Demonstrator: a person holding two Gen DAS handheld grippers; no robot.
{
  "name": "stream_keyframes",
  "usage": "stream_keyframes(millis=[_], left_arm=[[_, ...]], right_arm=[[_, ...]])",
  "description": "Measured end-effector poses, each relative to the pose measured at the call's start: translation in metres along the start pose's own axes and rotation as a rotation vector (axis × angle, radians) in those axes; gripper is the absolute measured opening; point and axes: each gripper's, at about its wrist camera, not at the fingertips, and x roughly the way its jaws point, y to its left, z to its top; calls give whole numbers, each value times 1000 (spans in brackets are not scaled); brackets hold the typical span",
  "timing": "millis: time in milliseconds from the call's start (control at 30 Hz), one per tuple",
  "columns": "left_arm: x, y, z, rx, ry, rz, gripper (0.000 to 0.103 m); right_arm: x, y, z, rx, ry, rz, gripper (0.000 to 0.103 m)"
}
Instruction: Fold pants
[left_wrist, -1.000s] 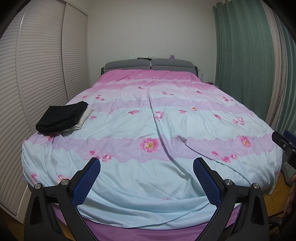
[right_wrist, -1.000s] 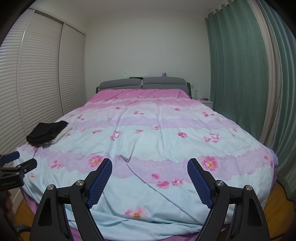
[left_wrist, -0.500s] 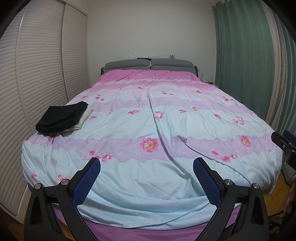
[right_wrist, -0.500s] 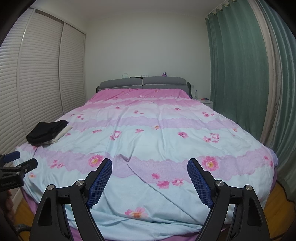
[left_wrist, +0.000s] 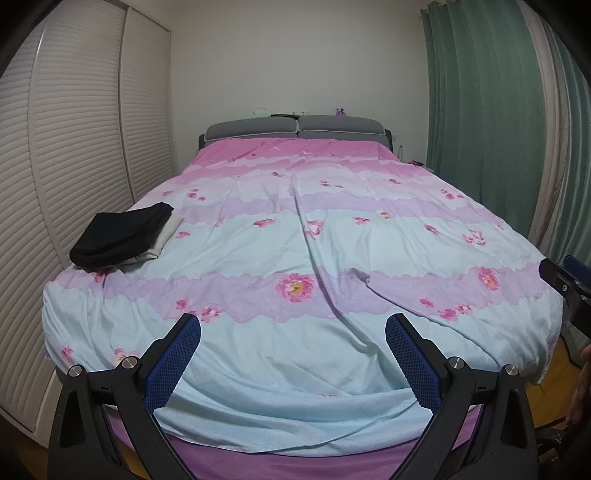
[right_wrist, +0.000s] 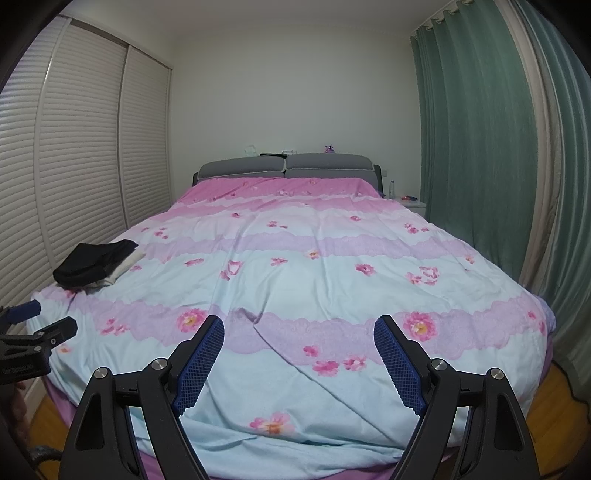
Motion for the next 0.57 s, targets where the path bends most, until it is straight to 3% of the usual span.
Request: stream_keyframes(millis=[167, 367, 567], left_arm=[[-2, -6, -1, 11, -5, -18, 102], [0, -3, 0, -52, 13, -107, 103], [7, -8, -3, -5, 20, -68, 103]], right_arm=[[1, 1, 0, 1, 3, 3, 84], [3, 4, 1, -3, 8, 5, 84], [10, 7, -3, 7, 28, 14, 84]])
